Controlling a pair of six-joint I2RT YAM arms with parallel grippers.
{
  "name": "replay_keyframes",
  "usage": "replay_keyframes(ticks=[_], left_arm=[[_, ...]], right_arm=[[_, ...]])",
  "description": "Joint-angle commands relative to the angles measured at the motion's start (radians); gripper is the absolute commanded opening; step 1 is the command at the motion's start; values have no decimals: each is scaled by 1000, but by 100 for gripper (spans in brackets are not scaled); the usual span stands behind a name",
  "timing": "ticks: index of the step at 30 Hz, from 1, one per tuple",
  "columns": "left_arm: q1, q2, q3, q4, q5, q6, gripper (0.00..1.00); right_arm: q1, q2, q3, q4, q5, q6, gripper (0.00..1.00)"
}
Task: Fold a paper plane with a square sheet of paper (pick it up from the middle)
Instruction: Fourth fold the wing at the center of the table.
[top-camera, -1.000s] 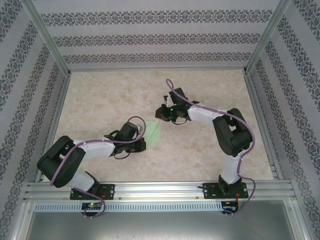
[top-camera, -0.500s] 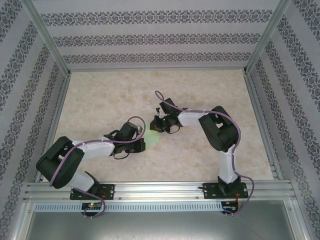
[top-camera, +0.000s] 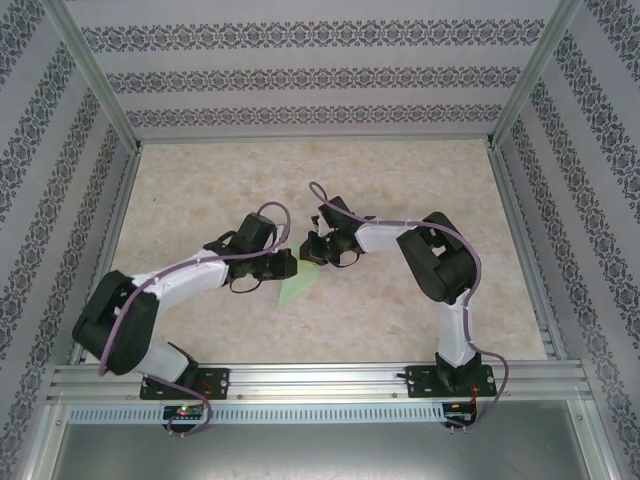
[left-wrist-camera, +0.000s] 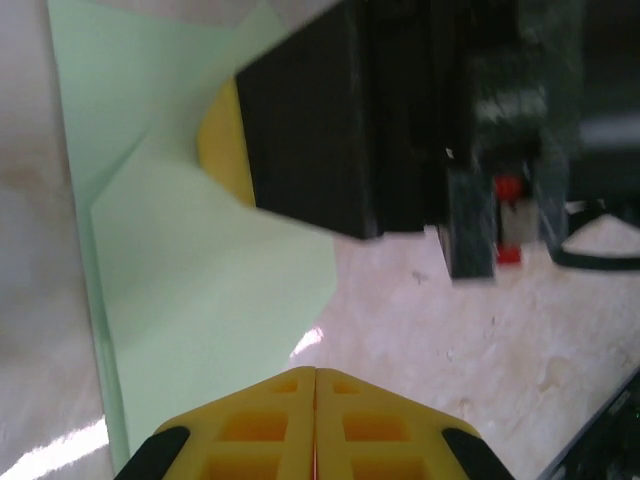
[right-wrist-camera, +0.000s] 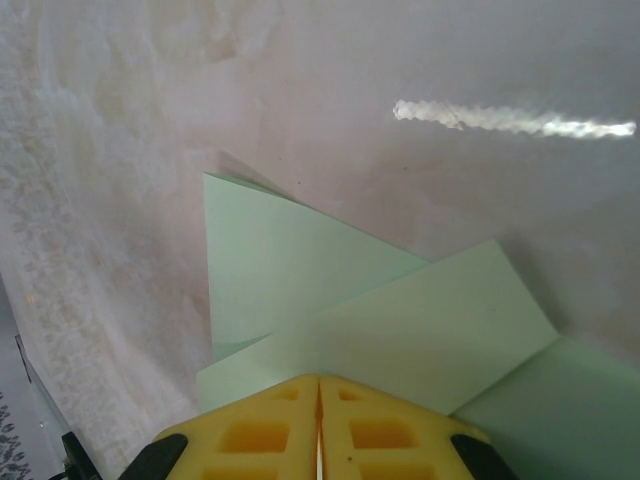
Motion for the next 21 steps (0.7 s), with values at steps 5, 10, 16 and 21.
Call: replay_keyframes(ticks=[5, 10, 16, 21], left_arm=[[21, 171, 30, 153, 148, -5, 9], [22, 216, 34, 118, 123, 21, 10], [22, 284, -2, 34, 80, 33, 8], [22, 279, -105, 30, 114, 19, 6]], right_arm=[[-1, 58, -24, -30, 69, 3, 9], [1, 65, -26, -18, 69, 14, 8], [3, 66, -22, -28, 75, 11, 9], [3, 74, -19, -34, 85, 12, 8]])
